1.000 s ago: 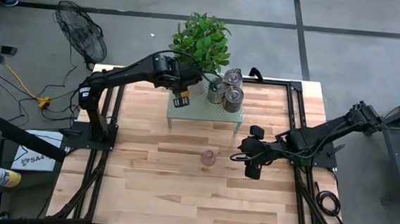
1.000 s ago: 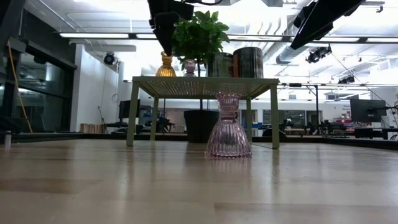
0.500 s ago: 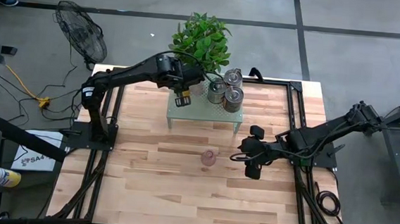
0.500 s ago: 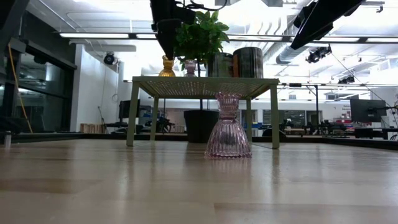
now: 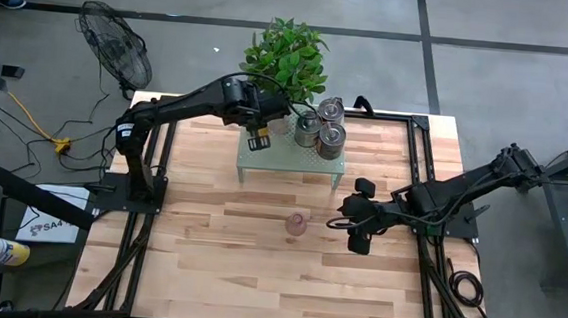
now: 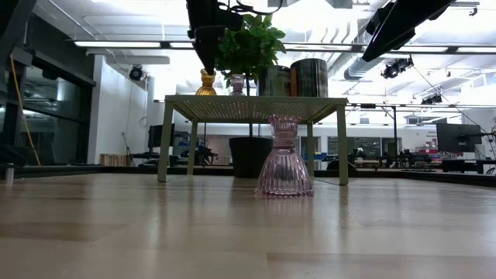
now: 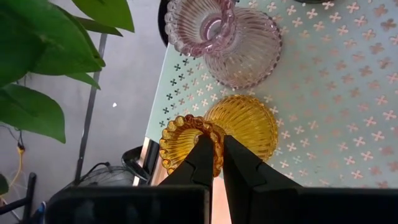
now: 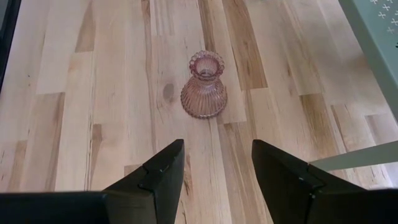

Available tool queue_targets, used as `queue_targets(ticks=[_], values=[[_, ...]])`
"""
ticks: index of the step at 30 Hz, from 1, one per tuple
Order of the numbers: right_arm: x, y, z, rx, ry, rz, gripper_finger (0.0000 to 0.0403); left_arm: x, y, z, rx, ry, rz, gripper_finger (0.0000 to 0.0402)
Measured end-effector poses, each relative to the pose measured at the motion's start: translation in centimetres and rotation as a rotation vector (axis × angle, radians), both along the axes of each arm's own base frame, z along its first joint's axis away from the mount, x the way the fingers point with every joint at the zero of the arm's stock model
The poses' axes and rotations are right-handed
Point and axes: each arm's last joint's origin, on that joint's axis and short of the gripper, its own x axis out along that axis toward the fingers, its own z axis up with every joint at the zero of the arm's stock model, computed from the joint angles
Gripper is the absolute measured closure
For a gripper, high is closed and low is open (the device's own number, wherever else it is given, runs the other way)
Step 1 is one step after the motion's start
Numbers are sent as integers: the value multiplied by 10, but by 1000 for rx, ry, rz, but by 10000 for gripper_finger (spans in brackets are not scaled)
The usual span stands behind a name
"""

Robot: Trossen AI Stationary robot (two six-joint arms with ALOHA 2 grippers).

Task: Pick & Place candle stick holders
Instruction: Put the yellow glass candle holder on the shelf, then align the pink glass candle holder with the other glass candle holder on the shelf

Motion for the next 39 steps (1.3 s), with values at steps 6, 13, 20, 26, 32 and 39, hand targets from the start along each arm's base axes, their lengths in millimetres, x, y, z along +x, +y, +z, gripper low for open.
queue_targets(ticks=[6, 13, 20, 26, 32, 39], values=[[0, 0, 0, 0, -1, 0, 219, 0, 0, 0, 4, 1, 2, 394], [0, 0, 0, 1, -1, 0, 219, 4, 2, -4, 22, 15, 12, 394], [0, 0, 0, 7, 1, 4, 219, 6, 3, -6, 26, 12, 13, 394], [0, 0, 0, 11, 2, 4, 219, 6, 3, -6, 25, 16, 14, 375], [0, 1, 0, 22, 4, 5, 219, 6, 2, -6, 22, 20, 9, 338], [0, 1, 0, 28, 6, 8, 219, 5, 2, -6, 41, 30, 16, 323]])
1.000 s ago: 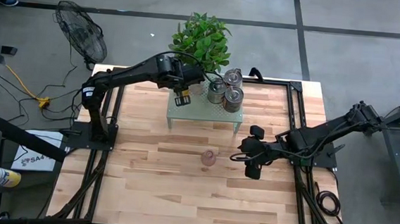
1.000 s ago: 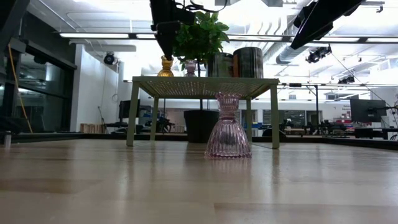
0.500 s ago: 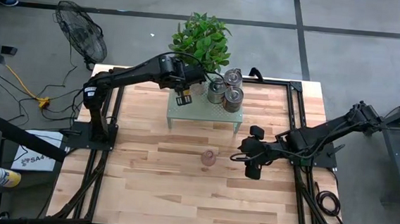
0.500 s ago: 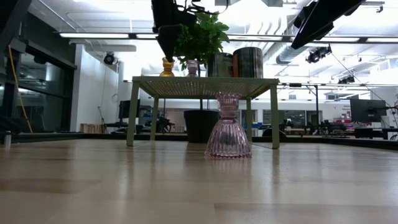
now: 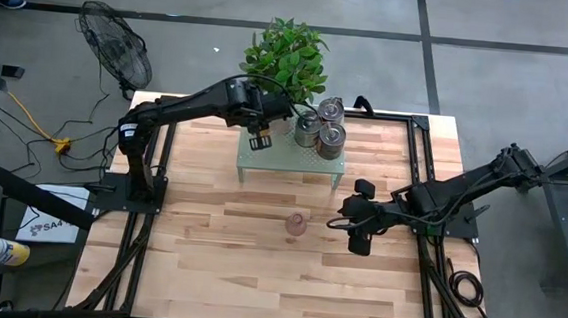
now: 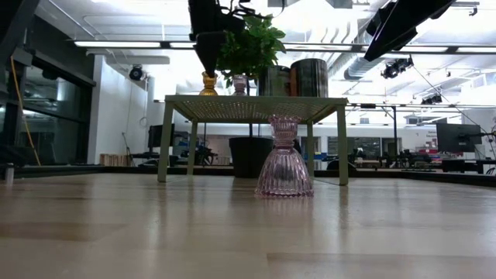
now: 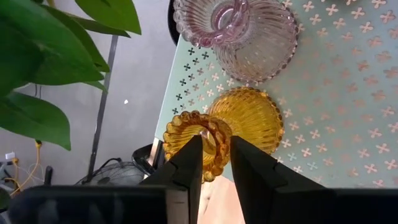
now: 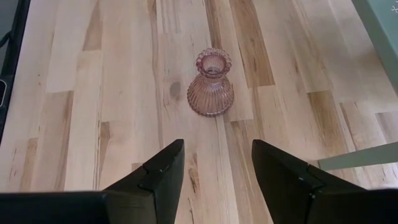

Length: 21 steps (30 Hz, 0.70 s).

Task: Pick & Place candle stick holders
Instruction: Align the pink glass candle holder with the other glass candle holder on the shelf

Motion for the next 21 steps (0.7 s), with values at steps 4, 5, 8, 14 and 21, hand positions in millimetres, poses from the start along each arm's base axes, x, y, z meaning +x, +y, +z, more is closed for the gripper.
queue_targets(ticks=[4, 5, 8, 14, 21], values=[[0, 0, 0, 0, 0, 0, 219, 0, 0, 0, 0, 3, -1, 305], [0, 0, 0, 0, 0, 0, 219, -1, 0, 0, 1, 6, 0, 298], [0, 0, 0, 0, 0, 0, 219, -2, 0, 1, 6, 5, 1, 271], [0, 0, 0, 0, 0, 0, 219, -8, -2, 7, 24, 5, 0, 217], [0, 0, 0, 1, 0, 0, 219, -21, -6, 24, 45, -47, 3, 204]])
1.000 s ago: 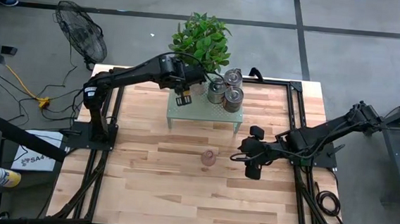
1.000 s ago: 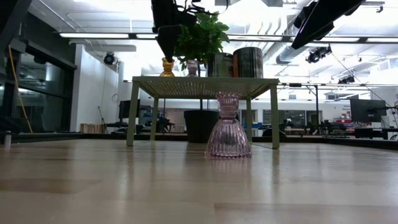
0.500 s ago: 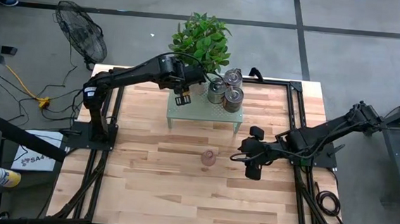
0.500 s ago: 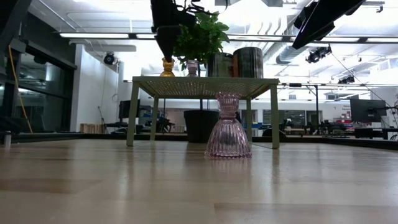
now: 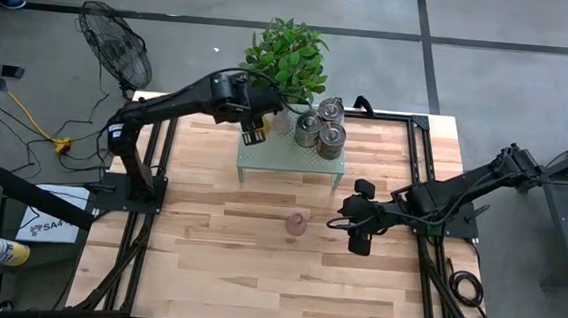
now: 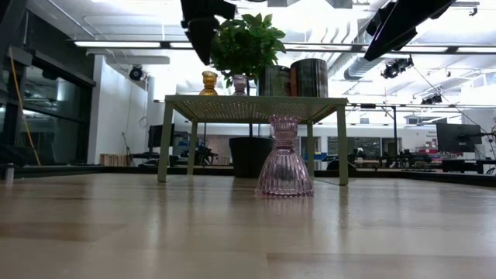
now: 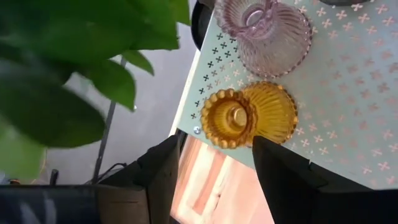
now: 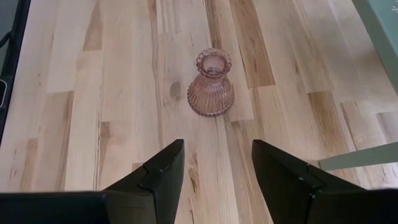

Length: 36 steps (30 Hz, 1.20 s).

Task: Pick & Place candle stick holders
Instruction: Align the pink glass candle holder with the other glass candle holder on the shelf

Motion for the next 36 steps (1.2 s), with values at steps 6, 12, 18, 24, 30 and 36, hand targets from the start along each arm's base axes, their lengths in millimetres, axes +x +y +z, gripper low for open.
queue_targets(ticks=[6, 12, 18, 24, 30, 36], values=[[0, 0, 0, 1, -3, 0, 219, -15, -5, 15, -16, -53, -6, 204], [0, 0, 0, 11, -3, -11, 219, -34, -16, 31, -28, -104, -7, 204], [0, 0, 0, 11, 0, -11, 219, -50, -37, 47, -5, -167, -22, 204], [0, 1, -1, 6, 2, -4, 219, -68, -64, 56, -40, -197, -33, 204], [0, 8, -3, -17, 9, 32, 219, -87, -90, 64, -24, -242, -14, 204], [4, 19, -12, -73, 7, 27, 219, -98, -119, 57, -6, -278, -55, 204]])
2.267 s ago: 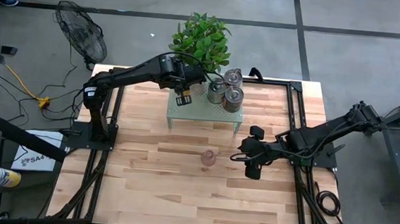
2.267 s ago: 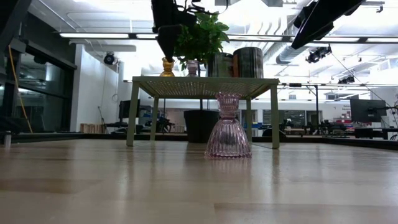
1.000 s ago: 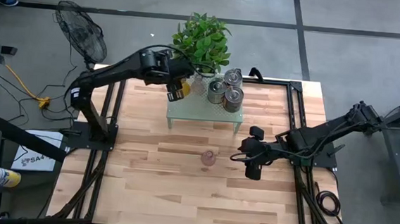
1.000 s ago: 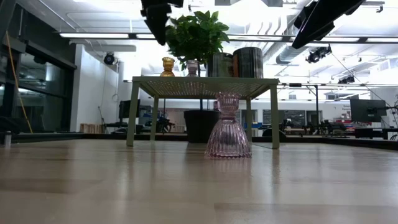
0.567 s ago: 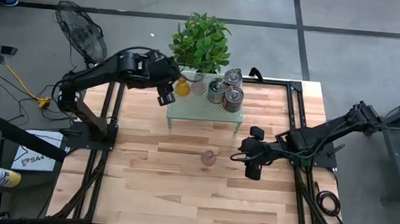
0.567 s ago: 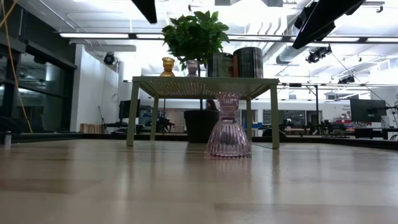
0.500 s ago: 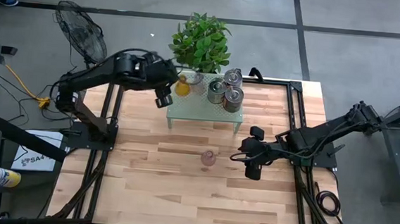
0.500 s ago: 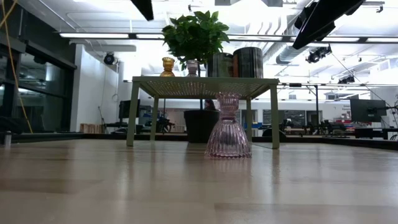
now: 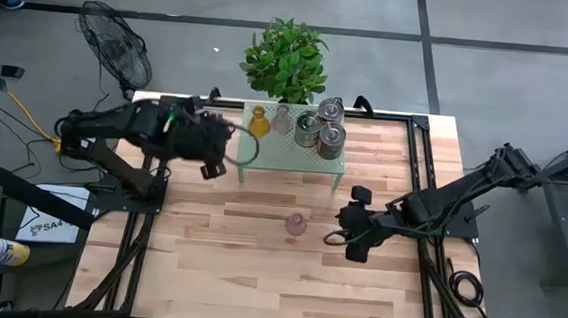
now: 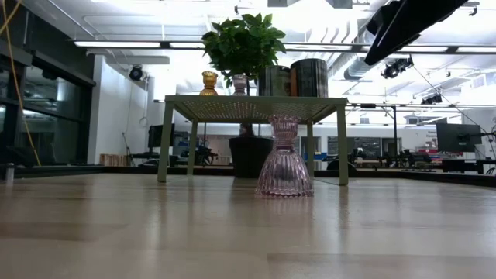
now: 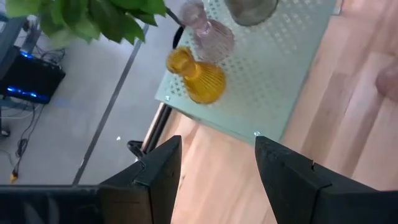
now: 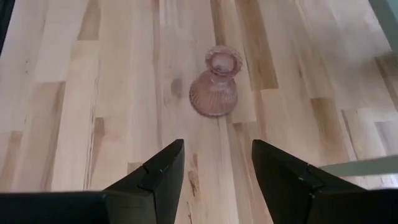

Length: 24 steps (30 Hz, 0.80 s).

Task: Pick & Place candle stick holders
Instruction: Align the pink glass candle holder with the other glass candle holder on the shelf

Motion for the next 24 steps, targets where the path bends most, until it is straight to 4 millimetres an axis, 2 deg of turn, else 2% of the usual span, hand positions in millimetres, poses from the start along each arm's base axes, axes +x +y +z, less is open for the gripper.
queue_targets(ticks=[5, 8, 15, 24], values=[[8, 10, -9, -27, 12, 66, 219, -10, -19, -20, -2, 6, -12, 204], [13, 10, -16, 25, 52, 84, 219, -17, -29, -36, -9, 12, -7, 204], [31, -4, -24, 47, 58, 105, 220, -36, -48, -80, -42, -26, 24, 204], [47, -27, -18, 89, -18, 146, 220, -52, -67, -140, -63, -175, 0, 204]])
